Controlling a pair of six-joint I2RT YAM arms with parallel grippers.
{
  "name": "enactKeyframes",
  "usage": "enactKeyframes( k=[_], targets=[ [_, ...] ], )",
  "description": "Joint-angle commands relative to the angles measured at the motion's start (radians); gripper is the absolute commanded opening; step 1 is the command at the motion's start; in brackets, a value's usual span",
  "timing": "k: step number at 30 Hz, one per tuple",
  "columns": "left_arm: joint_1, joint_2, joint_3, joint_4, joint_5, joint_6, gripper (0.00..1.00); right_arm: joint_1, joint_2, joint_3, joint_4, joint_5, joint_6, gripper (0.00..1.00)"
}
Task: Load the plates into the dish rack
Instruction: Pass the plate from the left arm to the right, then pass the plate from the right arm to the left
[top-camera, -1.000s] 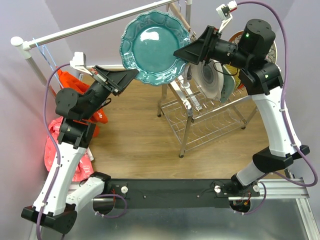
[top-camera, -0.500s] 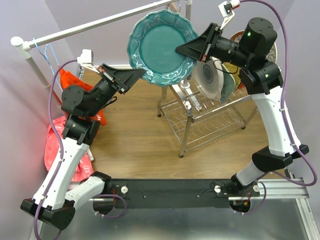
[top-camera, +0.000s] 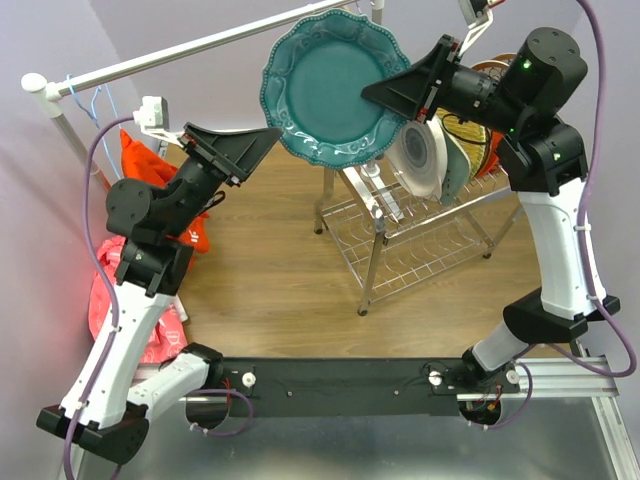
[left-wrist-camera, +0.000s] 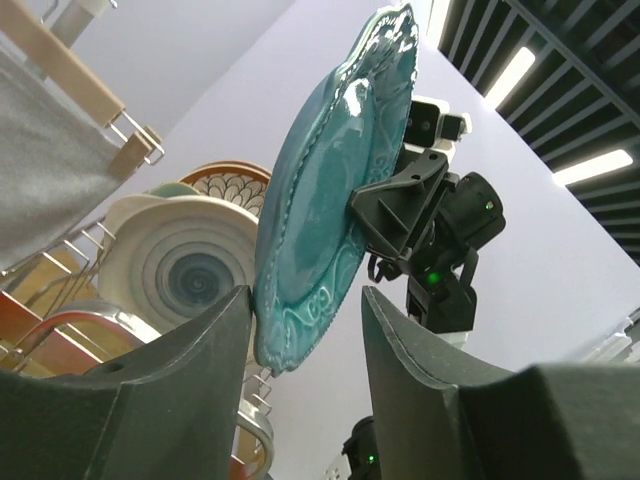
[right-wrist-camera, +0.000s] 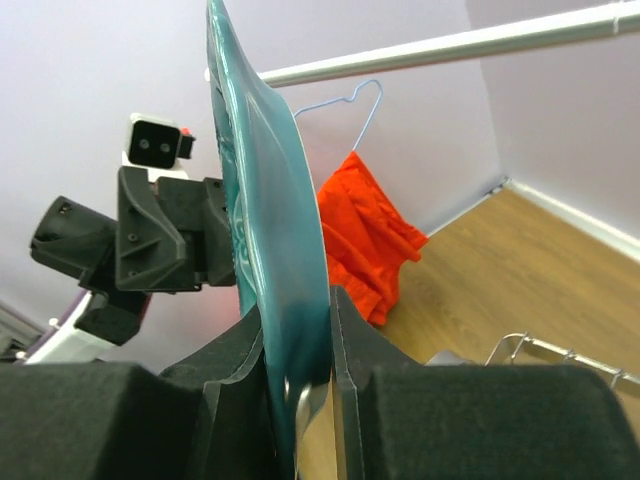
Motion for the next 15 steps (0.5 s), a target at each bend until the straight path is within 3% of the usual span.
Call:
enactKeyframes(
  k=[1, 9, 15],
  targets=[
    [0.0, -0.037, 0.033, -0.064, -0.066, 0.073, 0.57, -0.001, -0.04, 0.064, 0.09, 0.034, -0.068, 0.0],
    [0.0, -0.161, 0.019, -0.302, -0.312, 0.233, 0.61, -0.001, -0.131, 0.027, 0.055, 0.181, -0.181, 0.0],
    [0.0, -0.224, -0.061, -0.354, -0.357, 0.233, 0.61, -0.001, -0.201, -0.023, 0.03, 0.296, -0.267, 0.0]
  ],
)
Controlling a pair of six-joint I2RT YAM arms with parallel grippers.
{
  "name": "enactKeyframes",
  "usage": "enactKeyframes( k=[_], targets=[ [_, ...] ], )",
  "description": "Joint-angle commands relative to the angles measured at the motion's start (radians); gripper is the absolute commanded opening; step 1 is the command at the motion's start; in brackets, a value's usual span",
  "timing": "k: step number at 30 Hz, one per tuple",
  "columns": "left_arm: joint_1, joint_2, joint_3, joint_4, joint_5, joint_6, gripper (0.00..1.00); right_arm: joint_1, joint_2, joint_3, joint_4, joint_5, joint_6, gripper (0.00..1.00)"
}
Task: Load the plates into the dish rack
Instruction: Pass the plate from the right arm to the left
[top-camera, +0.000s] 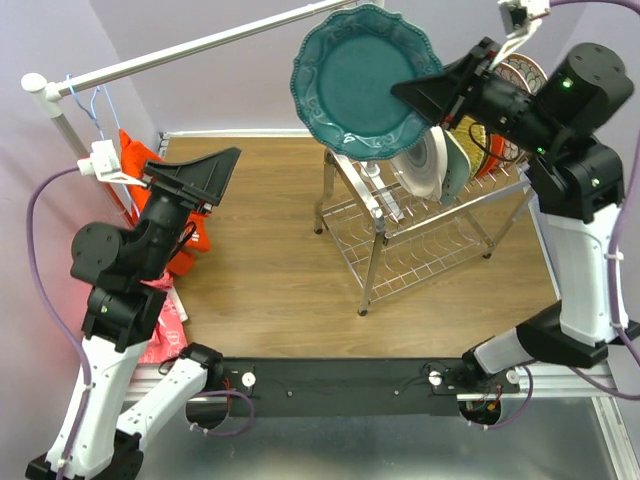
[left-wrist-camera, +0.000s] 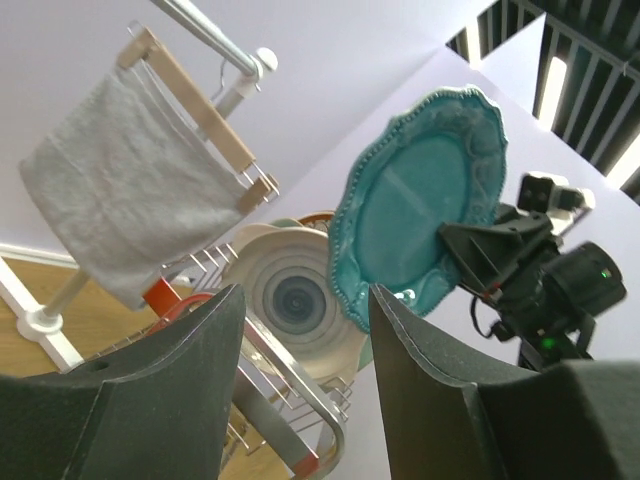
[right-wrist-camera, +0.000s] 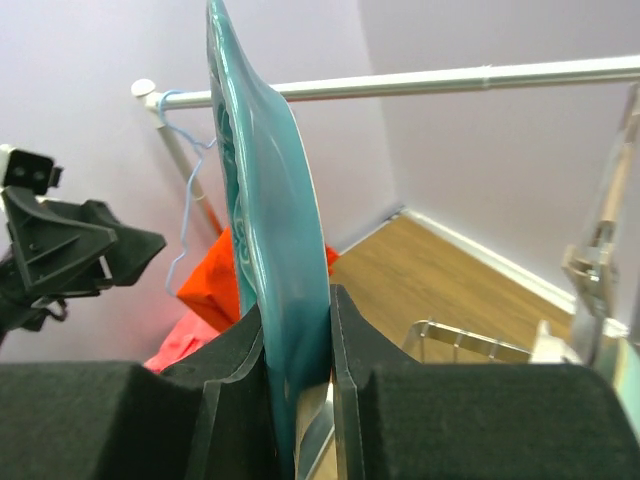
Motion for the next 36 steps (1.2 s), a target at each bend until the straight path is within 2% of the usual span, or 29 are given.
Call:
enactKeyframes(
  k=[1, 5, 16, 36],
  targets=[
    [-0.001, -0.03, -0.044, -0.088, -0.089, 0.047, 0.61, -0.001, -0.117, -0.007, 0.092, 0.154, -0.09, 0.0],
    [-0.001, -0.02, -0.055, -0.103, -0.089, 0.064, 0.61, -0.001, -0.153, -0.028, 0.064, 0.23, -0.145, 0.0],
    [-0.001, -0.013, -0.105, -0.093, -0.087, 0.044, 0.61, -0.001, -0.22, -0.117, -0.022, 0.284, -0.25, 0.0],
    [-0.001, 0.009, -0.127, -0.09, -0.118, 0.015, 0.61, 0.001, -0.254, -0.18, -0.054, 0.339, -0.286, 0.01]
  ],
)
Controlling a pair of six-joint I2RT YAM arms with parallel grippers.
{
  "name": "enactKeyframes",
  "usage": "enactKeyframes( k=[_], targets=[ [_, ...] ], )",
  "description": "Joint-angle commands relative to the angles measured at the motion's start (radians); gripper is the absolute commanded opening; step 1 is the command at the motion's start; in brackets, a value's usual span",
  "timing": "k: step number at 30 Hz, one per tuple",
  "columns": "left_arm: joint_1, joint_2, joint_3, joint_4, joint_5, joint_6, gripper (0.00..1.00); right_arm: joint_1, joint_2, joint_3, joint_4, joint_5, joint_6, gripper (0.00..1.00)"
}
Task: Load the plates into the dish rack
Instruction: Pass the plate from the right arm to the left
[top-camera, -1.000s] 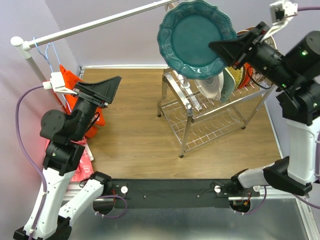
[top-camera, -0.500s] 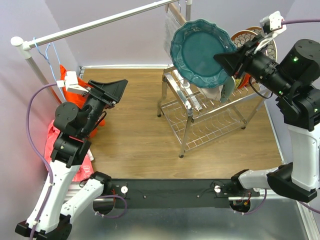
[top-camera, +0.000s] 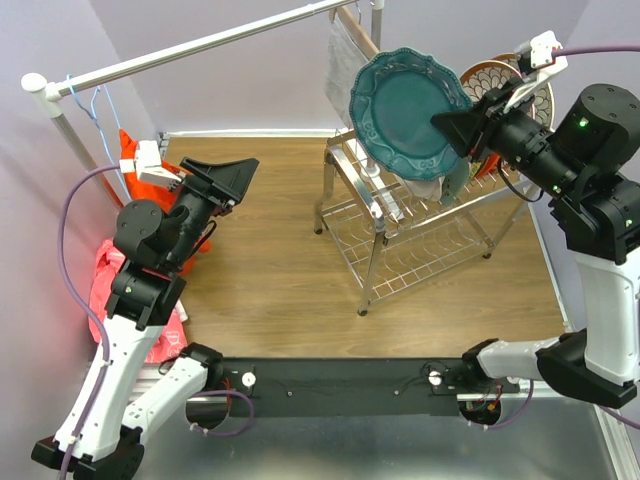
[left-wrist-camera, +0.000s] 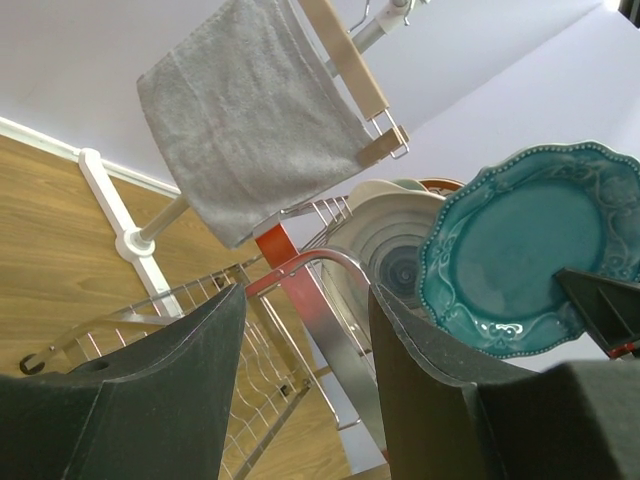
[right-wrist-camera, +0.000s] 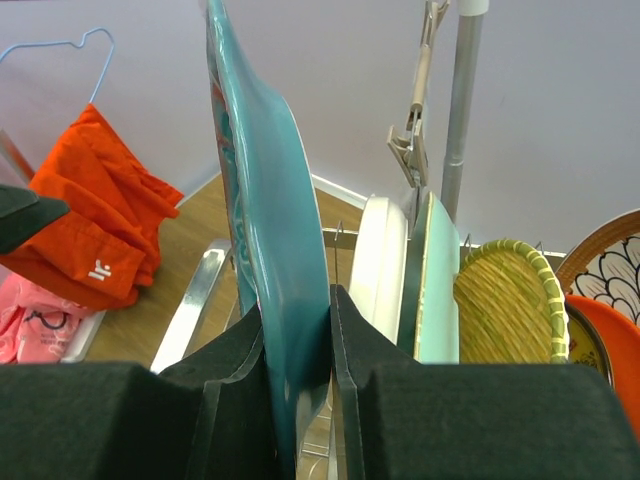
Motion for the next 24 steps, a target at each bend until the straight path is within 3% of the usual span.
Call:
enactKeyframes(
  k=[1, 24],
  targets=[
    [-0.001, -0.007, -0.012, 0.003, -0.055, -0.008, 0.61, -0.001, -0.033, 0.025, 0.12, 0.029, -0.007, 0.01],
    [0.008, -0.016, -0.074, 0.047, -0.058, -0.013, 0.61, 0.001, 0.062, 0.152, -0.001, -0.034, -0.15, 0.0]
  ],
)
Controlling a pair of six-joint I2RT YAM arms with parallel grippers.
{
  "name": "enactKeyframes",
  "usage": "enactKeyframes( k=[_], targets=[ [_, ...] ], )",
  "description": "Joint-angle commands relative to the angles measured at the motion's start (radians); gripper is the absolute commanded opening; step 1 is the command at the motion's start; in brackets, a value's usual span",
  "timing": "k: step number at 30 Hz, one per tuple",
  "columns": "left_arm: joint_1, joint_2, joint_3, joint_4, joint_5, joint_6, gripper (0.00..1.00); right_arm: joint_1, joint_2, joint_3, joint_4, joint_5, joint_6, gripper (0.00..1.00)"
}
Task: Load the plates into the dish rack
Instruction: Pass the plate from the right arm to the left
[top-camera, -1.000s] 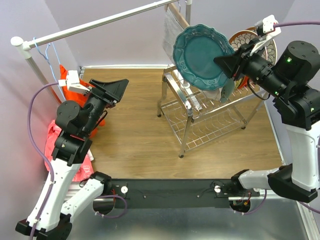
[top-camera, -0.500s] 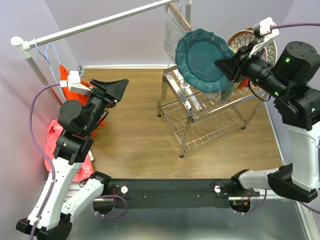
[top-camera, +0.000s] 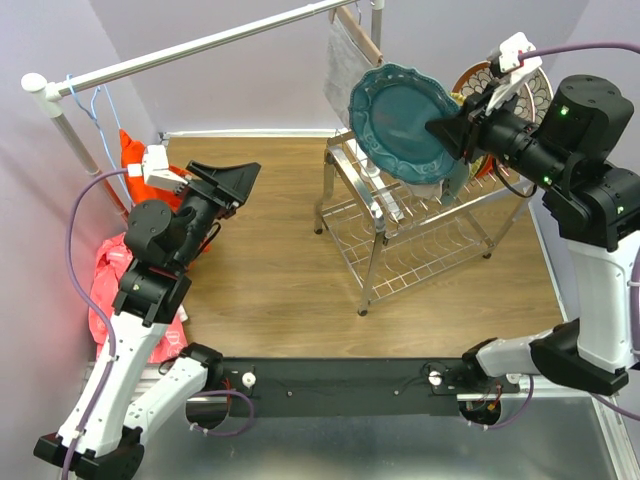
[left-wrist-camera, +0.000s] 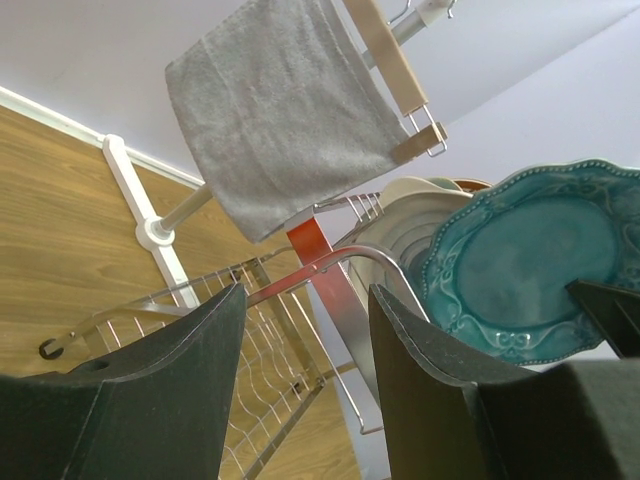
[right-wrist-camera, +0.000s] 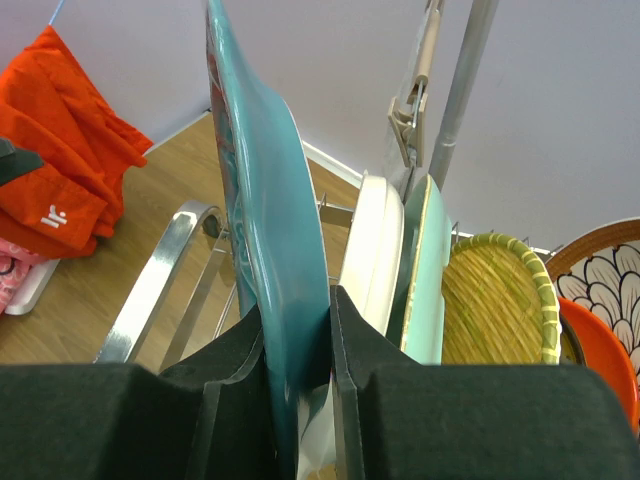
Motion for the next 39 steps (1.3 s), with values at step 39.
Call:
enactKeyframes(
  k=[39],
  targets=[
    [-0.002, 0.216, 0.305, 0.169, 0.426, 0.49, 0.61, 0.171, 0.009, 0.071, 0.262, 0.19, -0.075, 0.01]
  ],
)
